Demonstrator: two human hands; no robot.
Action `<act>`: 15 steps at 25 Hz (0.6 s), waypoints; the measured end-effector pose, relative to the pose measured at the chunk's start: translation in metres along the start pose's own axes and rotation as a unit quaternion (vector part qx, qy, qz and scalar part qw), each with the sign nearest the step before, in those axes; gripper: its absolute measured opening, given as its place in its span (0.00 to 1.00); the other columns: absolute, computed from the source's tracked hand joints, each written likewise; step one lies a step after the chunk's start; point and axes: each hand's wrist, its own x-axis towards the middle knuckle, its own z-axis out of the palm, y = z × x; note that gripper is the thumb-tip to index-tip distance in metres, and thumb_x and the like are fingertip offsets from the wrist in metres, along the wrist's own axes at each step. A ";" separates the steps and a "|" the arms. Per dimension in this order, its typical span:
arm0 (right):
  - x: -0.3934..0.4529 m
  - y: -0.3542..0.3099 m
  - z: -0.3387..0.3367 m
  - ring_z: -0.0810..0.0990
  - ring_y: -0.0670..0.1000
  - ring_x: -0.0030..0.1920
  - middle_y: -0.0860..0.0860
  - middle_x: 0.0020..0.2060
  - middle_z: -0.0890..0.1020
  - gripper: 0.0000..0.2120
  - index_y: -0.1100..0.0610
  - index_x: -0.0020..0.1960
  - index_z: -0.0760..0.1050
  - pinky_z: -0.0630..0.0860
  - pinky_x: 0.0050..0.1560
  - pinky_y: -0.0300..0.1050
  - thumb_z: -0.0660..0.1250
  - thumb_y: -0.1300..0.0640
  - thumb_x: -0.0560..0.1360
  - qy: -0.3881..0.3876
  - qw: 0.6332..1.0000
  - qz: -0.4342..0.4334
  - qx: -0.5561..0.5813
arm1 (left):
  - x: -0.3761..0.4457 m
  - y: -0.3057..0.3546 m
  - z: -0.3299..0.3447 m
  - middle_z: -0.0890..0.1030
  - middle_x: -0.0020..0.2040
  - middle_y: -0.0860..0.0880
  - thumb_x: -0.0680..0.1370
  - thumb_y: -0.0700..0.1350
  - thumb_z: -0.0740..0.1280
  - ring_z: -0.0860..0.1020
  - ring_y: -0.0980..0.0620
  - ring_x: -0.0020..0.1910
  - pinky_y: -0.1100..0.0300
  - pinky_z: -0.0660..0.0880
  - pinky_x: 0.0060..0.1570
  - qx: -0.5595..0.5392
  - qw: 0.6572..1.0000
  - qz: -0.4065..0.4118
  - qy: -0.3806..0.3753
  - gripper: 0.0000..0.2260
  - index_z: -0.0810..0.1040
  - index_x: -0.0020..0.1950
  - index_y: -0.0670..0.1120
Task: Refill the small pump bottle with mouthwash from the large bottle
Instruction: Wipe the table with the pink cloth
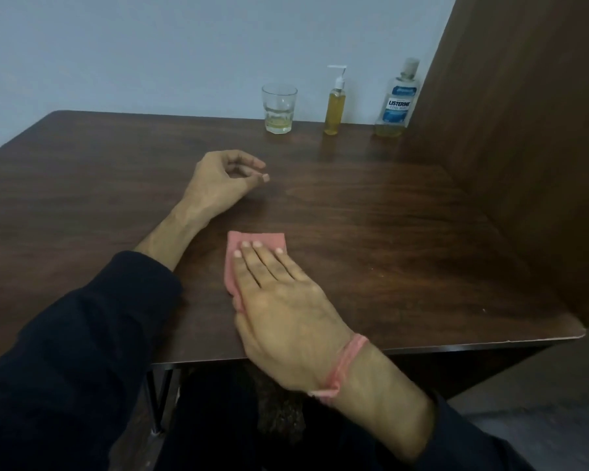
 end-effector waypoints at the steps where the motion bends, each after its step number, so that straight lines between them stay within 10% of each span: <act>1: -0.010 0.003 -0.003 0.54 0.55 0.88 0.58 0.87 0.57 0.36 0.62 0.88 0.54 0.47 0.87 0.53 0.44 0.47 0.83 -0.002 1.000 0.001 -0.009 | 0.000 0.000 -0.001 0.91 0.46 0.59 0.77 0.57 0.84 0.88 0.66 0.47 0.55 0.82 0.62 0.001 1.000 0.000 0.000 0.09 0.91 0.54 0.58; 11: -0.056 0.100 -0.026 0.51 0.49 0.88 0.54 0.88 0.53 0.32 0.58 0.89 0.50 0.47 0.87 0.48 0.49 0.47 0.88 -0.006 0.962 0.273 -0.006 | -0.007 0.004 0.006 0.91 0.47 0.62 0.78 0.56 0.84 0.87 0.68 0.46 0.60 0.79 0.58 0.029 0.998 0.001 -0.047 0.08 0.90 0.55 0.58; 15: -0.044 0.033 -0.011 0.48 0.52 0.88 0.55 0.88 0.51 0.31 0.58 0.89 0.47 0.44 0.88 0.51 0.45 0.47 0.89 0.024 0.979 0.196 0.045 | -0.009 0.006 0.012 0.91 0.46 0.62 0.79 0.54 0.84 0.86 0.67 0.44 0.66 0.77 0.52 0.050 0.997 0.012 -0.054 0.06 0.90 0.53 0.57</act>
